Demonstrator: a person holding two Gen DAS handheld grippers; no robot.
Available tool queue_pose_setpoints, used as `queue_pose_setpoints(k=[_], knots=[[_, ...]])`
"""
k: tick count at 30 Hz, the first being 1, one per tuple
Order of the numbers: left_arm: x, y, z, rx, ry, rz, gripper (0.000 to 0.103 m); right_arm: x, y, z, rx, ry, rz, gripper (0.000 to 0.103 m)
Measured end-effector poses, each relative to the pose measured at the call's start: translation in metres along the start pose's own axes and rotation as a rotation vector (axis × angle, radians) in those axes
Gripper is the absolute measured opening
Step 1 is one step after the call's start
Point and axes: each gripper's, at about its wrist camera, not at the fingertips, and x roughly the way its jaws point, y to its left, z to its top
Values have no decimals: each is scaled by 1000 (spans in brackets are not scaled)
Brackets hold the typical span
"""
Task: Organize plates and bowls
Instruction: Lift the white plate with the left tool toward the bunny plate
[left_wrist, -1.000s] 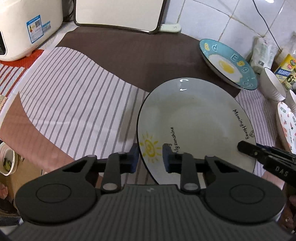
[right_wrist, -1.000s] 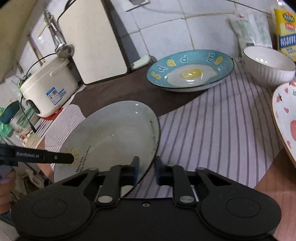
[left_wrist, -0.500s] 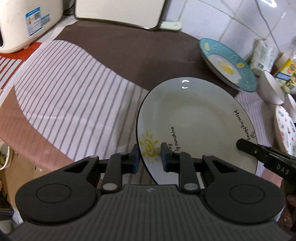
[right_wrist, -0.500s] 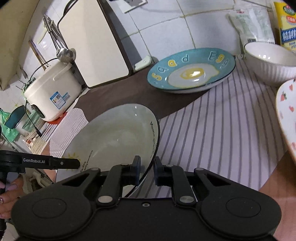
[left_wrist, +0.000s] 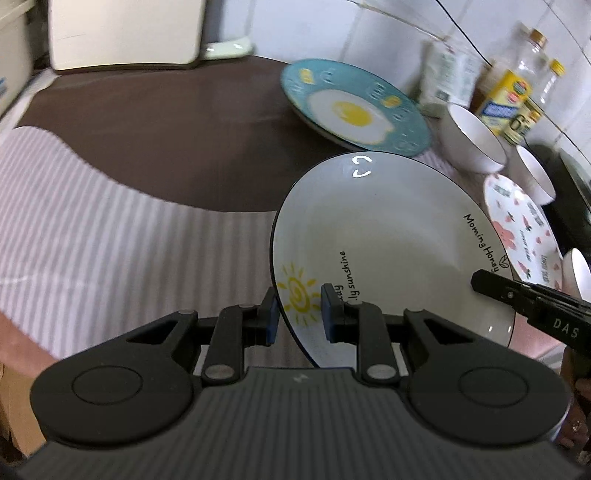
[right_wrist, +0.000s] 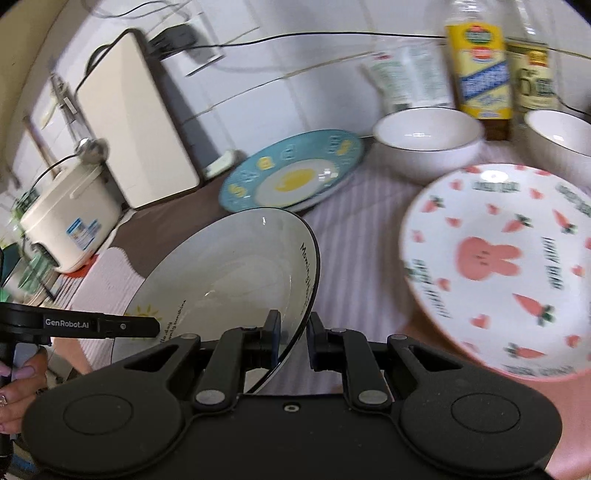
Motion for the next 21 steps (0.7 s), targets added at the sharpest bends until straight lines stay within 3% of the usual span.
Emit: queue_pose_setpoints(k=[21], knots=[[30, -20, 18, 47, 82, 10, 21, 9, -19, 1, 48, 13, -96, 19]])
